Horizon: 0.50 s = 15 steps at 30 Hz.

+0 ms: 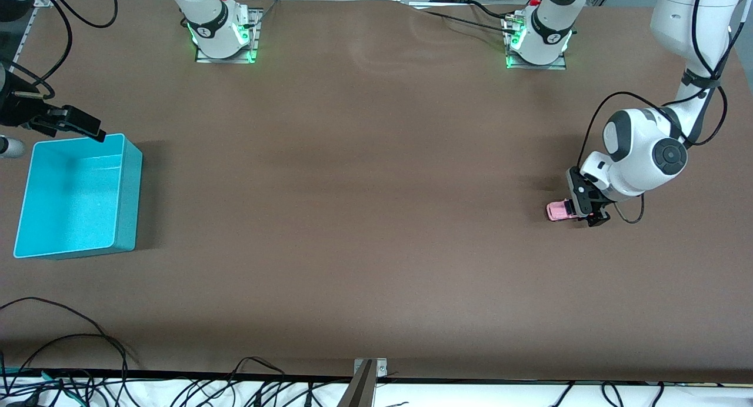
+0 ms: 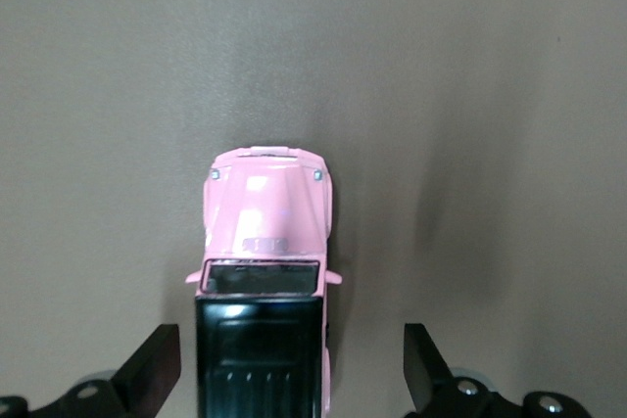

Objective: Wind and store pink jeep toy

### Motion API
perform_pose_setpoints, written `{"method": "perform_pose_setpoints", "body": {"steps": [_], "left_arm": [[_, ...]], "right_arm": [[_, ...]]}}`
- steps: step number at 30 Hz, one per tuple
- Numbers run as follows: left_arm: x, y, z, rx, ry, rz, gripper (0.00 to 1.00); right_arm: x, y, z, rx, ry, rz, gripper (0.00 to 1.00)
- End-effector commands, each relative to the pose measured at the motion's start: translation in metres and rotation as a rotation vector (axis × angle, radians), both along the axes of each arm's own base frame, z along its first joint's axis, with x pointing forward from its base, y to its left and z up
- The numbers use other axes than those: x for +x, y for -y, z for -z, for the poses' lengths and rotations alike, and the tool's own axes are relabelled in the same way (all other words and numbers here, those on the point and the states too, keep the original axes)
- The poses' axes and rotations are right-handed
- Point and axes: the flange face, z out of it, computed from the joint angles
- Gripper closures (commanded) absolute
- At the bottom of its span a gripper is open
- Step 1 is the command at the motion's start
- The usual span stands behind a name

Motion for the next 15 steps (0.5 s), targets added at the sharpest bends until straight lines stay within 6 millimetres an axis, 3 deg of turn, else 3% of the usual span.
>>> {"method": "perform_pose_setpoints", "body": {"steps": [1, 3, 5, 6, 11, 15], "left_arm": [[0.007, 0.0, 0.003, 0.005, 0.011, 0.032, 0.39], [0.011, 0.001, -0.002, 0.007, 0.022, 0.039, 0.75], [0.012, 0.0, -0.003, 0.008, 0.025, 0.04, 0.96], [0.012, 0.0, -0.005, 0.009, 0.028, 0.043, 1.0], [0.019, 0.002, -0.016, 0.008, 0.054, 0.162, 1.0], [0.028, 0.022, -0.032, 0.003, 0.085, 0.282, 1.0]], "right_arm": [[-0.003, 0.0, -0.02, -0.014, 0.022, -0.022, 0.0], [-0.003, -0.002, -0.032, -0.019, 0.029, -0.026, 0.0], [-0.004, -0.001, -0.041, -0.018, 0.031, -0.025, 0.0], [-0.004, -0.002, -0.043, -0.016, 0.03, -0.023, 0.0], [-0.003, 0.0, -0.04, -0.012, 0.02, -0.008, 0.0], [-0.003, 0.002, -0.039, -0.013, 0.019, -0.012, 0.0]]}}
